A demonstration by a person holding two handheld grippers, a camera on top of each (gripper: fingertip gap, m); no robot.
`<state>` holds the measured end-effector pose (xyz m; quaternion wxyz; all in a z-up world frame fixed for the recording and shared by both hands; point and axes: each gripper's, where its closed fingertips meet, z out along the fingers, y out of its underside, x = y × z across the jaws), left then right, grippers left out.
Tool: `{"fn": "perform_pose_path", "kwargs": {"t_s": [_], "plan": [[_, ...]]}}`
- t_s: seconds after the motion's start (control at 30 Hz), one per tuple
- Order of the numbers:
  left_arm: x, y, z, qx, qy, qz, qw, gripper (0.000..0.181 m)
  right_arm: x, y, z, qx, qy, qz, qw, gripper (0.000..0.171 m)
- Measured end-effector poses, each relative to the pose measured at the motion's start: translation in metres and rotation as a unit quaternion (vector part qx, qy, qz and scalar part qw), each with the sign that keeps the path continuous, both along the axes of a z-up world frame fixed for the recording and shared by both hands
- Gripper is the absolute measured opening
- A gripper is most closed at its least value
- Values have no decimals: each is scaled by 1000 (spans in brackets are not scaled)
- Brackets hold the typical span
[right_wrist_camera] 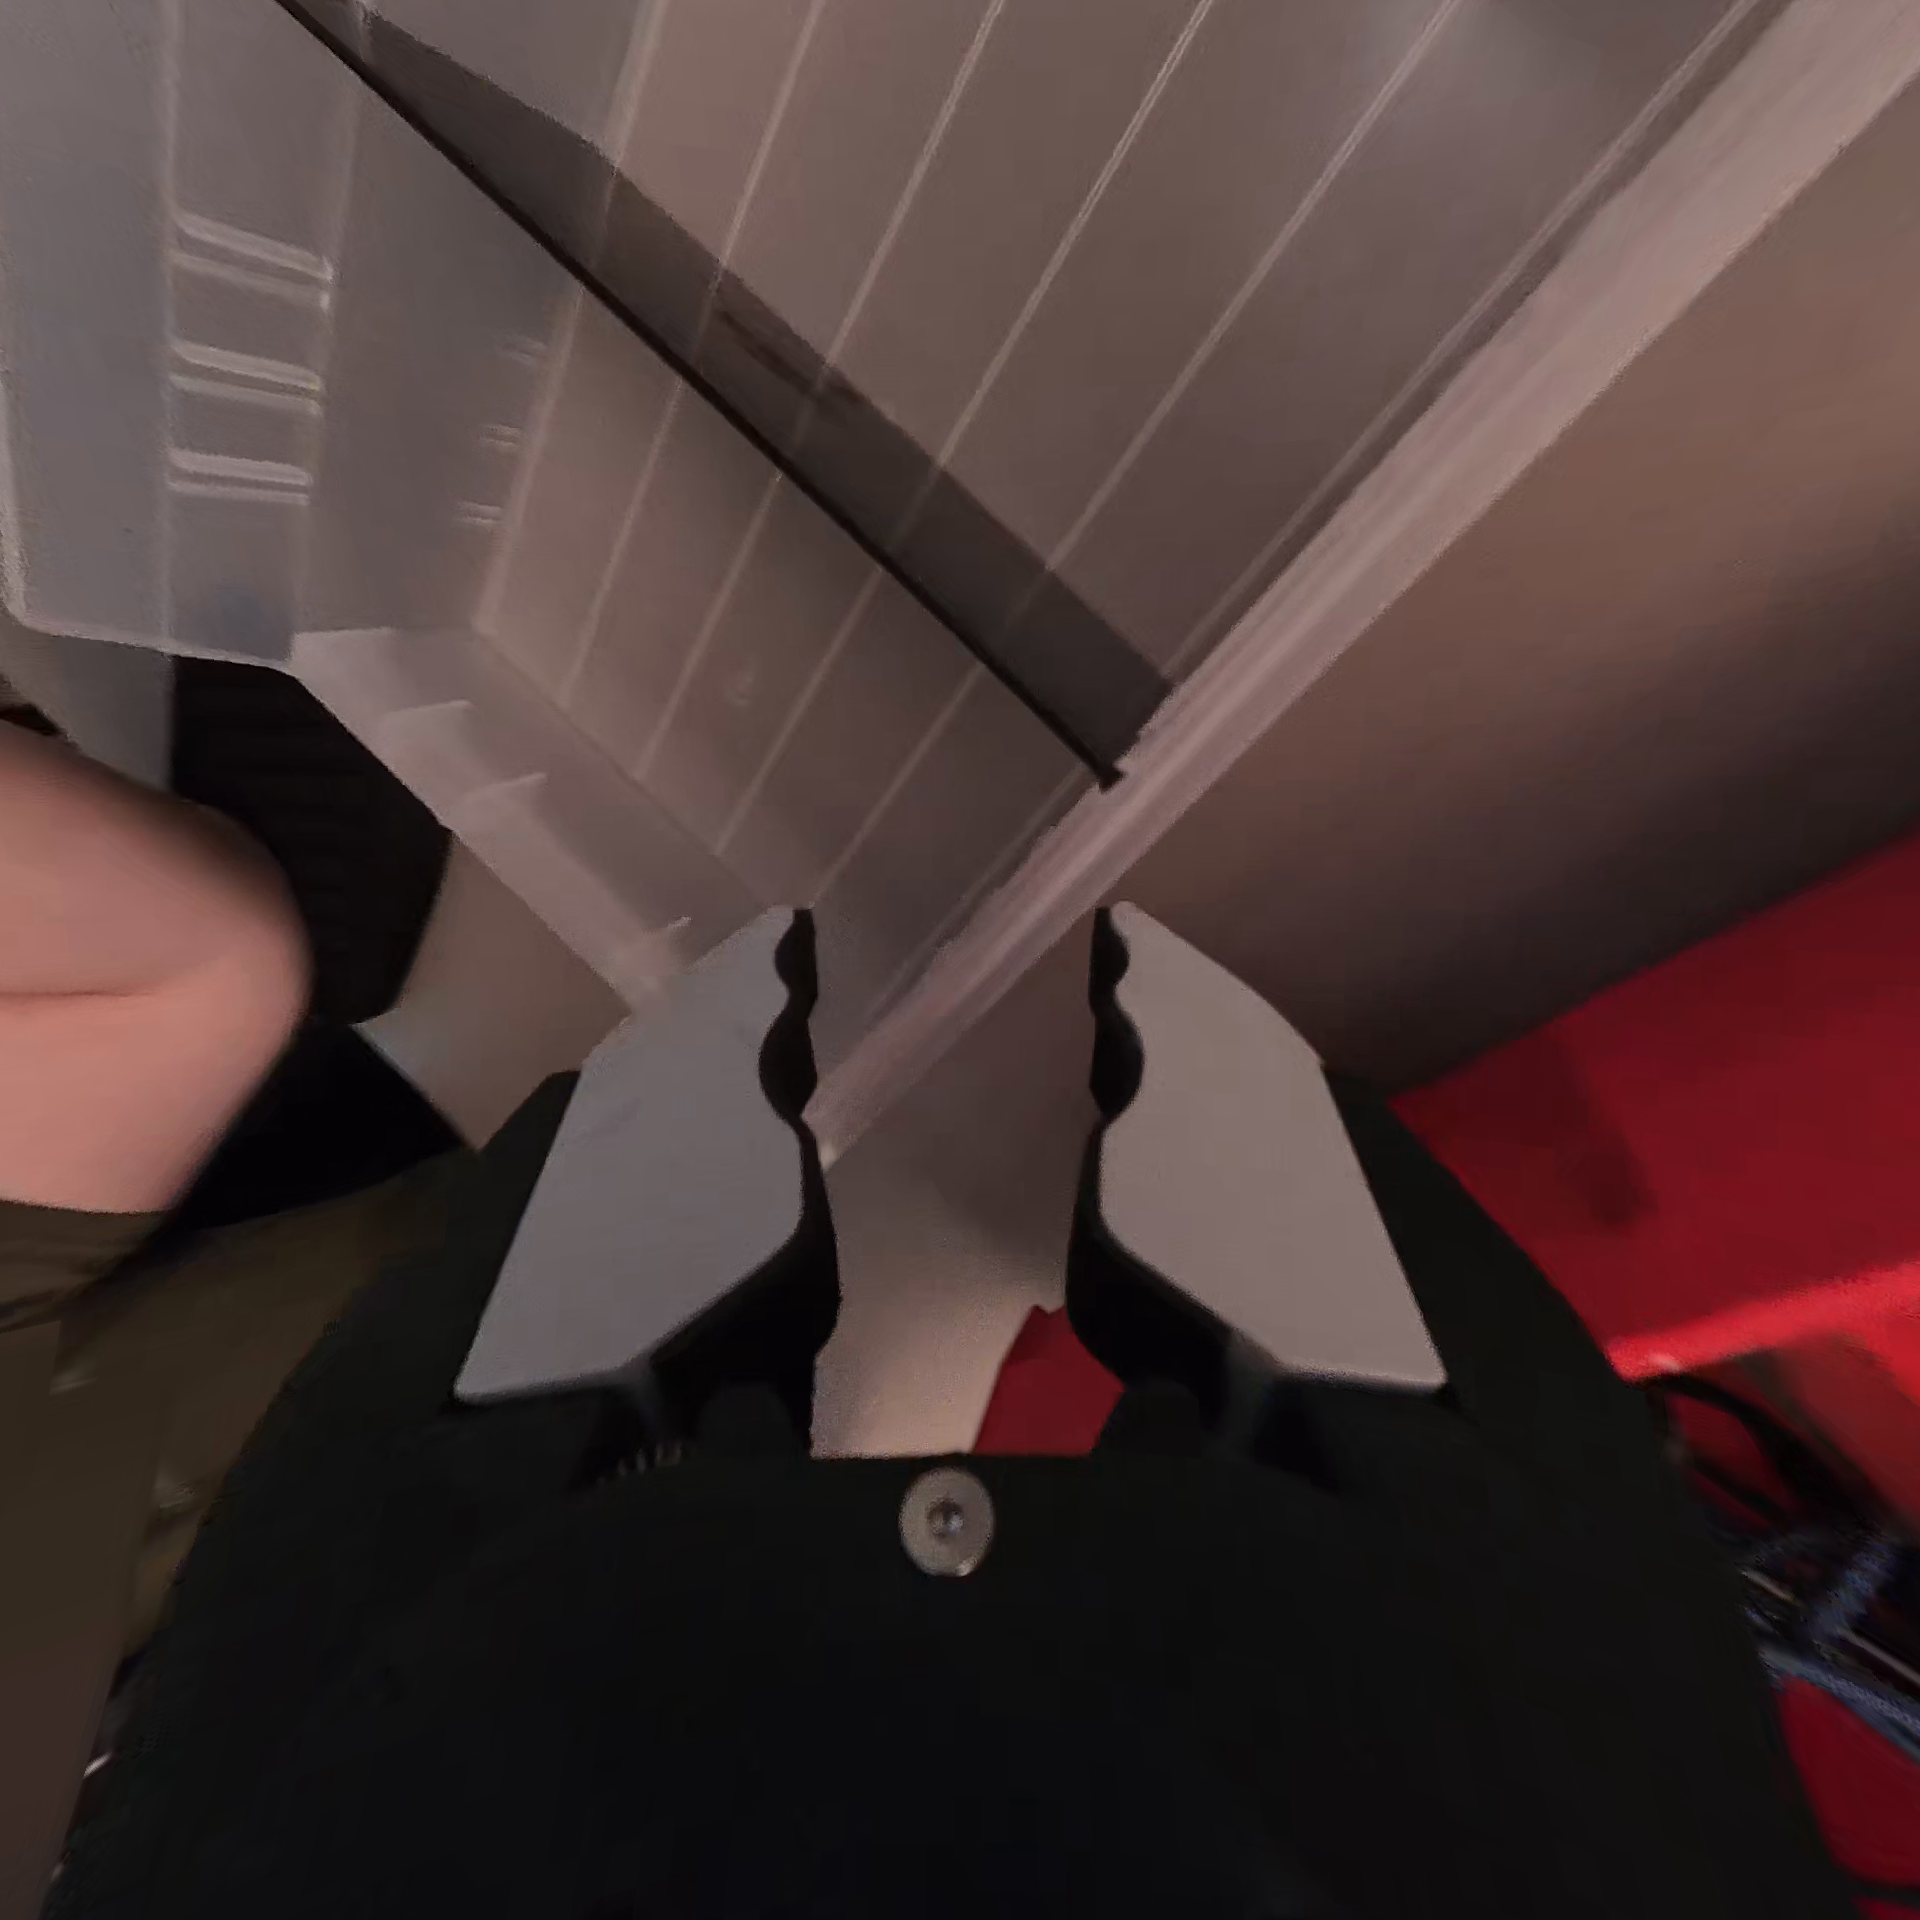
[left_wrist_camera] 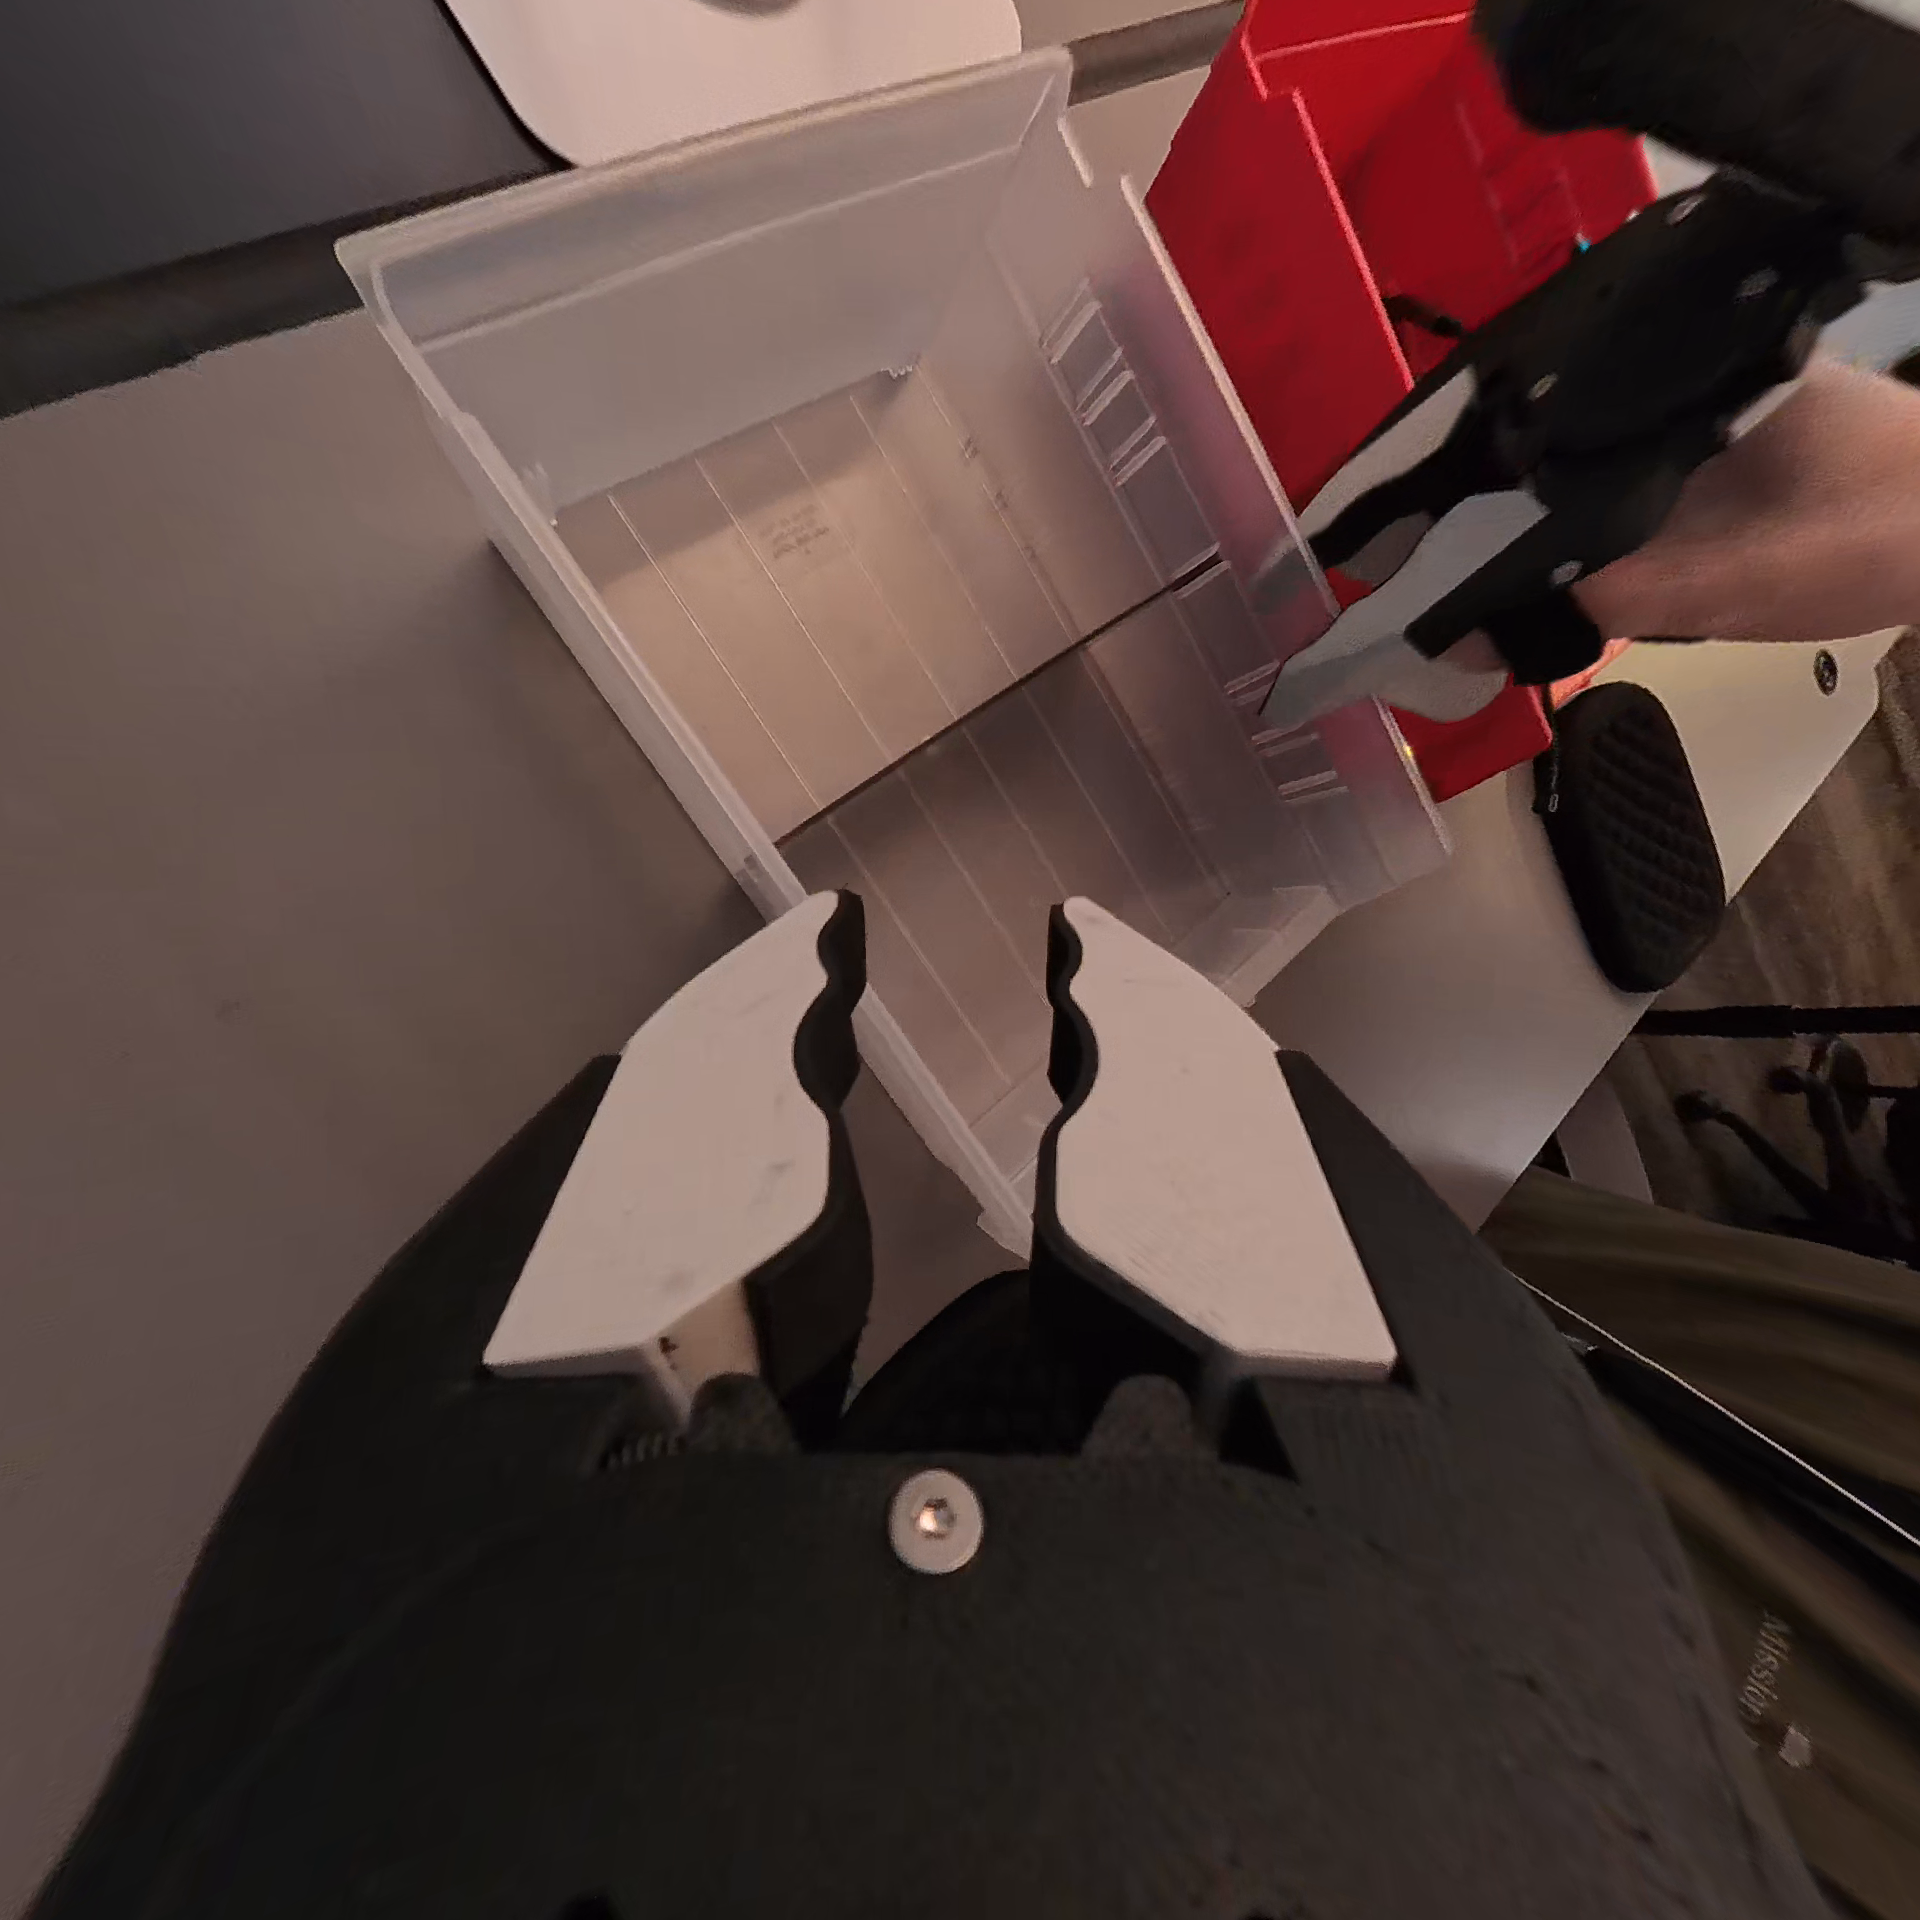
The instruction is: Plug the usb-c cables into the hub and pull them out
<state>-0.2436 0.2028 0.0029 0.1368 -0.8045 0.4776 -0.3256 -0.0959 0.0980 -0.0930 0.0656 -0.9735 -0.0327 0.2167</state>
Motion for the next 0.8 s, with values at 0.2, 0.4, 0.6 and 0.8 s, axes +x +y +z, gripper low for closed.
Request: {"fn": "perform_pose_path", "kwargs": {"t_s": [0.2,0.4,0.6,0.8], "plan": [[2,-2,14,18,-24,8,1000,32,-4,-5,-19,-102,-24,4,995,44],[16,9,65,70,-157,44,984,30,0,1,-26,-139,-53,-5,989,38],[15,10,100,132,-229,60,963,33,2,-9,-22,-219,-26,-16,975,14],[21,-5,115,109,-279,30,954,33,17,1,-22,-196,-41,-3,980,8]]}}
